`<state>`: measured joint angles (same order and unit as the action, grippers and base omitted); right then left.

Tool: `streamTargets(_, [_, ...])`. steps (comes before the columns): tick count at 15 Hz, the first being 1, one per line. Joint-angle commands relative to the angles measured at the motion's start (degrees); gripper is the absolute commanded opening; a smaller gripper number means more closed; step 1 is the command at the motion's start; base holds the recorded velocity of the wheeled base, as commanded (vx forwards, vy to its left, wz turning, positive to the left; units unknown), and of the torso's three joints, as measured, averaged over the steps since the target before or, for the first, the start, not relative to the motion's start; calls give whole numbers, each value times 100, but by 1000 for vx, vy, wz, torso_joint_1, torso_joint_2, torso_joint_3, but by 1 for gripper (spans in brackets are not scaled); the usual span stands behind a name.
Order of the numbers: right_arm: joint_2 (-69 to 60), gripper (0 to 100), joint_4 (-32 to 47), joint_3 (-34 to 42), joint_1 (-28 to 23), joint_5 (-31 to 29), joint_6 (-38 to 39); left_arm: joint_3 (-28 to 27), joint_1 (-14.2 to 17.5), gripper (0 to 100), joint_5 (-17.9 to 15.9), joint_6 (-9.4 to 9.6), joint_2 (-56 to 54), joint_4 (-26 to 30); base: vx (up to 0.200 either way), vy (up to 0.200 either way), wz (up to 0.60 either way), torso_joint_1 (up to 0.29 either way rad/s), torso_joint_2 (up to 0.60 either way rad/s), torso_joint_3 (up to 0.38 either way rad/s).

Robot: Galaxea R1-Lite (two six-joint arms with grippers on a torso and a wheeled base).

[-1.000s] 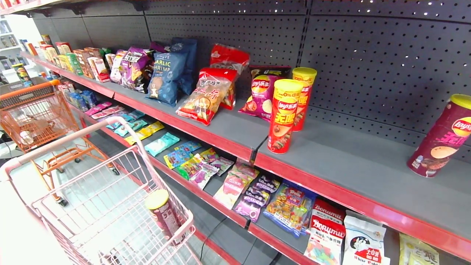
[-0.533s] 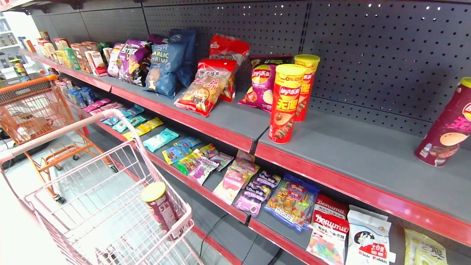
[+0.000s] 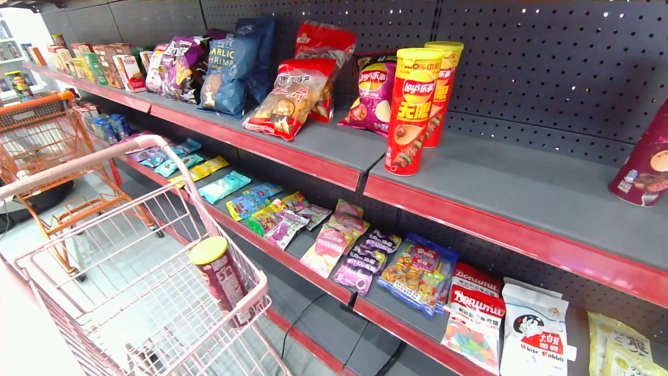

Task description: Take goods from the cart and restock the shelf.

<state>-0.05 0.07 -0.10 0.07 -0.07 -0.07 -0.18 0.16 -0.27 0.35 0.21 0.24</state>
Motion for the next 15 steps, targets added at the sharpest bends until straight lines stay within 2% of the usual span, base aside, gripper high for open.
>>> streamTargets(1, [5, 100, 1, 1, 10, -1, -1, 1, 2, 100, 0, 9, 6, 2, 0, 0, 0, -183, 530, 339])
streamTargets(3, [5, 100, 1, 1, 1, -1, 7, 1, 2, 100, -17, 53, 6, 2, 0, 0, 0, -173, 530, 356])
streamTargets(6, [5, 100, 1, 1, 1, -1, 16, 1, 2, 100, -79, 140, -3, -7, 0, 0, 0, -61, 207, 141])
streamTargets(7, [5, 100, 1, 1, 1, -1, 16, -61, 11, 100, -167, 211, -3, -95, 0, 0, 0, -22, 56, 46])
streamTargets(8, [5, 100, 1, 1, 1, -1, 16, -307, -33, 100, -316, 184, 129, -183, 0, 0, 0, 0, 0, 0])
streamTargets(9, [5, 100, 1, 1, 1, -1, 16, -1810, -306, 100, -377, -448, 1720, -455, 0, 0, 0, 0, 0, 0])
streamTargets(10, [5, 100, 1, 1, 1, -1, 16, -3058, -262, 100, 282, -1125, 3073, -525, 0, 0, 0, 0, 0, 0])
streamTargets(11, [5, 100, 1, 1, 1, -1, 7, -3366, -253, 100, 493, -1187, 3741, -569, 0, 0, 0, 0, 0, 0])
streamTargets(13, [5, 100, 1, 1, 1, -1, 16, -2548, -236, 100, 466, -985, 4180, -780, 0, 0, 0, 0, 0, 0])
streamTargets(14, [5, 100, 1, 1, 1, -1, 7, -2170, -236, 100, 422, -985, 4514, -1097, 0, 0, 0, 0, 0, 0])
streamTargets(15, [5, 100, 1, 1, 1, -1, 16, -1634, -174, 100, 370, -993, 5015, -1817, 0, 0, 0, 0, 0, 0])
